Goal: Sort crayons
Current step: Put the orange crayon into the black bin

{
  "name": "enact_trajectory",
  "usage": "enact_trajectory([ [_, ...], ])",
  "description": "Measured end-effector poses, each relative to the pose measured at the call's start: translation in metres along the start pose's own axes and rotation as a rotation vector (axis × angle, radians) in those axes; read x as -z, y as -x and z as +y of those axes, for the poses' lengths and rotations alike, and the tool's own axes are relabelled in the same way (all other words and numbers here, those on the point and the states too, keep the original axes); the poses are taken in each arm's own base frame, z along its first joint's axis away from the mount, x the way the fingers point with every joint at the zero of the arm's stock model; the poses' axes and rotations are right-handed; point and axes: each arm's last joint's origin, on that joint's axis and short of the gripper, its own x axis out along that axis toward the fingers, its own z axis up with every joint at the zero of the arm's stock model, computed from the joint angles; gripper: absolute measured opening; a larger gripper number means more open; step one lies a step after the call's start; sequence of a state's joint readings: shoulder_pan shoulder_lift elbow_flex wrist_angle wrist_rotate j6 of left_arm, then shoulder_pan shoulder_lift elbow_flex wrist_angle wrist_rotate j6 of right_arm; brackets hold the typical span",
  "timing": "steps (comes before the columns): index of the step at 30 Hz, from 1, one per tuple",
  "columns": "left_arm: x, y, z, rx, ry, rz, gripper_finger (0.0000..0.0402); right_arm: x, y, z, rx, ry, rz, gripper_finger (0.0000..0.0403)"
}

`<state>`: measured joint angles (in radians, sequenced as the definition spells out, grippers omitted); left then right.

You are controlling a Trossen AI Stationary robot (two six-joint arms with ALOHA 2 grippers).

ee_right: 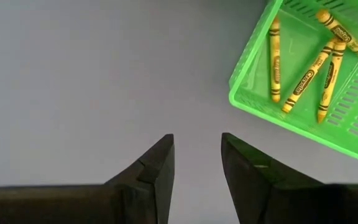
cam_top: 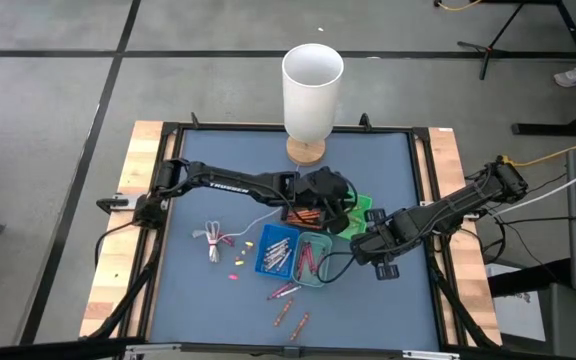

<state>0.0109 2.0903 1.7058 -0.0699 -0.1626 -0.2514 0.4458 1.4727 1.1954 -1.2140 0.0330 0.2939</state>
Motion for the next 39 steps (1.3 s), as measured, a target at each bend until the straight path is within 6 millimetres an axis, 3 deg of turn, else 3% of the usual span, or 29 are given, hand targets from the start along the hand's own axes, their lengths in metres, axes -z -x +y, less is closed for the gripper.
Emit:
enact_trajectory([
  [4,-0.001,0.003,-0.001,0.033,-0.040,0.016,0.0085,-0.003,0.000,0.001,-0.010,0.000,-0.034,0.0131],
  [9,-0.013,0.028,-0.007,0.054,-0.066,0.058,0.0085,-0.007,0.000,0.002,-0.021,0.001,-0.070,0.0131],
  [15,-0.023,0.076,-0.026,0.058,-0.114,0.153,0.0085,-0.010,0.000,0.003,-0.032,0.000,-0.105,0.0131],
  [21,-0.023,0.136,-0.066,0.026,-0.222,0.198,0.0085,-0.018,0.002,0.005,-0.057,-0.003,-0.188,0.0131],
  [25,-0.009,0.174,-0.099,-0.003,-0.264,0.229,0.0085,-0.027,0.004,0.008,-0.085,-0.006,-0.282,0.0131],
  [31,0.024,0.214,-0.149,0.012,-0.294,0.263,0.0086,-0.042,0.008,0.026,-0.150,0.034,-0.458,0.0131],
  [39,0.071,0.243,-0.186,0.018,-0.287,0.234,0.0086,-0.050,-0.006,0.071,-0.214,0.150,-0.534,0.0131],
])
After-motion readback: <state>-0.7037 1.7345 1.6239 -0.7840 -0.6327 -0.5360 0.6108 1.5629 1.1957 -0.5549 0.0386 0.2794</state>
